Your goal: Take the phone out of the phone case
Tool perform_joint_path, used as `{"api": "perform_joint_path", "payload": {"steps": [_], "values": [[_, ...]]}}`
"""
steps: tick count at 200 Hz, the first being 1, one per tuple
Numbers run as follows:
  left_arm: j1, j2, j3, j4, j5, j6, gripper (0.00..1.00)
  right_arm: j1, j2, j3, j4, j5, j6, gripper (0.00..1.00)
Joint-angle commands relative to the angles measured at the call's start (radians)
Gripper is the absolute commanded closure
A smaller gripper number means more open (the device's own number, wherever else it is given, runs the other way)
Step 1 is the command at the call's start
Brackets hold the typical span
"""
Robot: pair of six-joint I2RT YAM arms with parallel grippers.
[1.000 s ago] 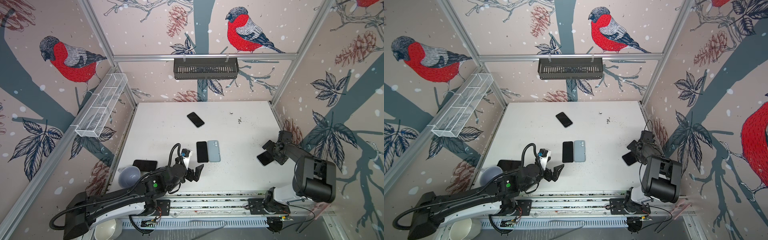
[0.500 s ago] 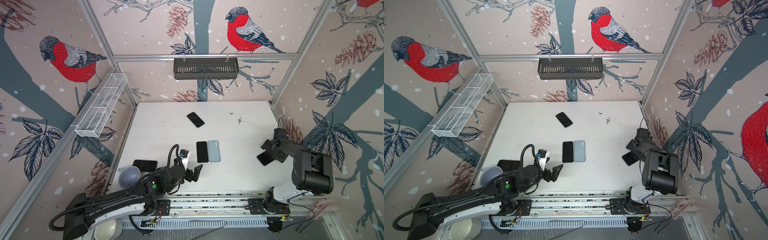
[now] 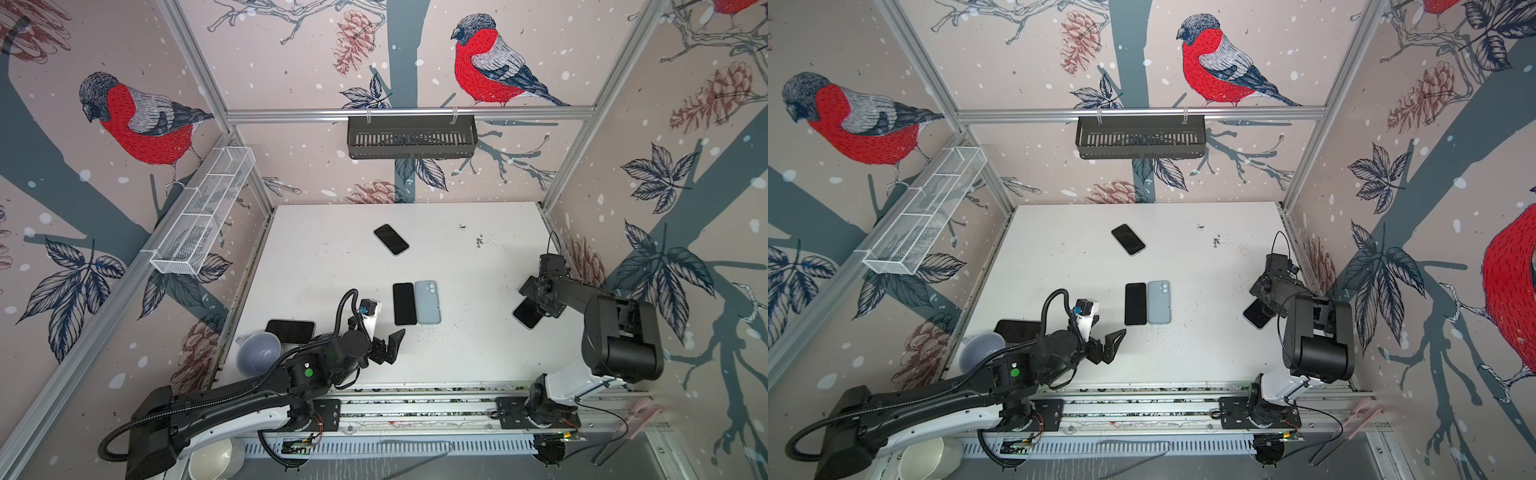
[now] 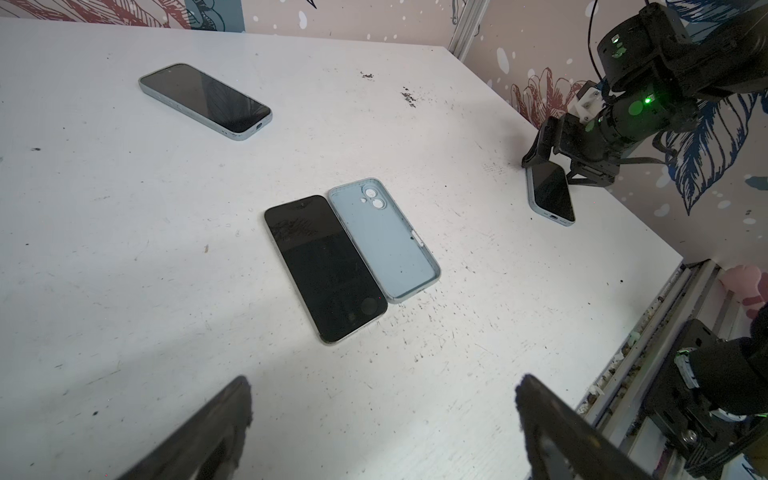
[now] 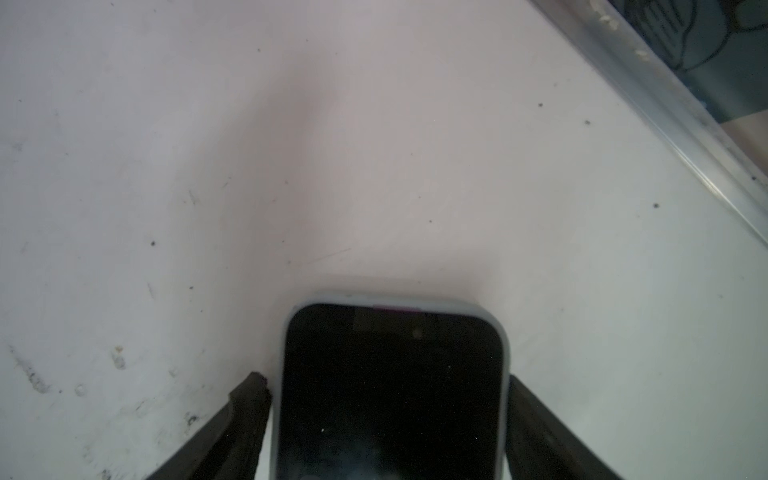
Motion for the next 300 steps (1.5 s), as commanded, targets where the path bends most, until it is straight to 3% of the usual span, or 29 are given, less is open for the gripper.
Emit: {"api": "perform_joint_path", "payload": {"steps": [1,70,161,207,300], "values": [[0.003,0.003,0.001,0.046,0.003,-0.018,0.02,0.026,0.040,-0.044,-0.288,-0.278,-0.010,0.21],[0.003,0.081,0.016,0.134,0.086,-0.013,0.02,0.069,-0.013,-0.072,-0.255,-0.349,-0.012,0.31],[0.002,0.227,0.073,0.239,0.174,-0.006,0.02,0.113,-0.079,-0.092,-0.235,-0.391,-0.016,0.35],[0.003,0.291,0.086,0.328,0.277,0.005,0.02,0.128,-0.126,-0.116,-0.181,-0.458,0.001,0.38],[0.004,0.472,0.151,0.467,0.425,0.005,0.02,0.257,-0.222,-0.112,-0.106,-0.513,0.035,0.39]]}}
